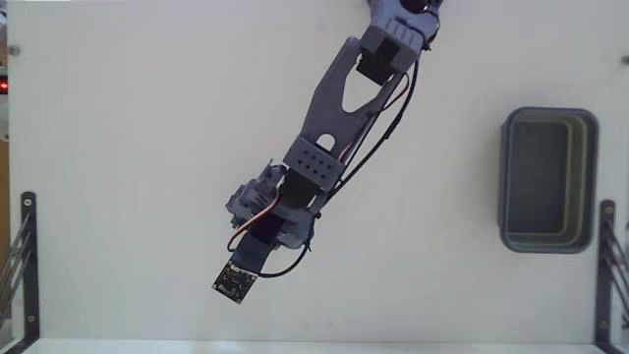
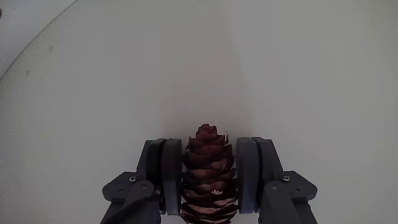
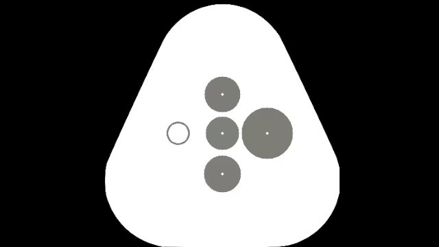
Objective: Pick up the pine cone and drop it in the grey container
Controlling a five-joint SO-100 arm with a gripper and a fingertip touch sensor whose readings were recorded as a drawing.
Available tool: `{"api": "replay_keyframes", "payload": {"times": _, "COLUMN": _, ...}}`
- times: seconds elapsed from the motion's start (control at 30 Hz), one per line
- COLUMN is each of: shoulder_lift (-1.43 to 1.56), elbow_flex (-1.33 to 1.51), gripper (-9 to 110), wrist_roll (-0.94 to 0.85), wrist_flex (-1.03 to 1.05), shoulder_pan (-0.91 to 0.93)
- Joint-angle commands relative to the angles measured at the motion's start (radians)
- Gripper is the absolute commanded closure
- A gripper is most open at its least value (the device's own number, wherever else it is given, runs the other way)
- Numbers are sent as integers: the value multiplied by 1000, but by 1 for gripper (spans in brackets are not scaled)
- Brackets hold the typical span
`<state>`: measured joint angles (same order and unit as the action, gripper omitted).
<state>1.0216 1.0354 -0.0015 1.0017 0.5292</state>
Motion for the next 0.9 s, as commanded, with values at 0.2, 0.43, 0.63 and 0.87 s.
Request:
{"api": "replay_keyframes", "payload": {"times": 0.2, "shoulder_lift": 59, "elbow_flex": -22, "gripper": 56, "wrist_roll": 2, "wrist_flex": 15, "shoulder_pan": 5}}
{"api": "replay_keyframes", "payload": {"times": 0.43, "shoulder_lift": 53, "elbow_flex": -85, "gripper": 56, "wrist_roll": 2, "wrist_flex": 71, "shoulder_pan": 5}}
{"api": "replay_keyframes", "payload": {"times": 0.63, "shoulder_lift": 43, "elbow_flex": -153, "gripper": 56, "wrist_roll": 2, "wrist_flex": 130, "shoulder_pan": 5}}
{"api": "replay_keyframes", "payload": {"times": 0.87, "shoulder_lift": 19, "elbow_flex": -269, "gripper": 56, "wrist_roll": 2, "wrist_flex": 222, "shoulder_pan": 5}}
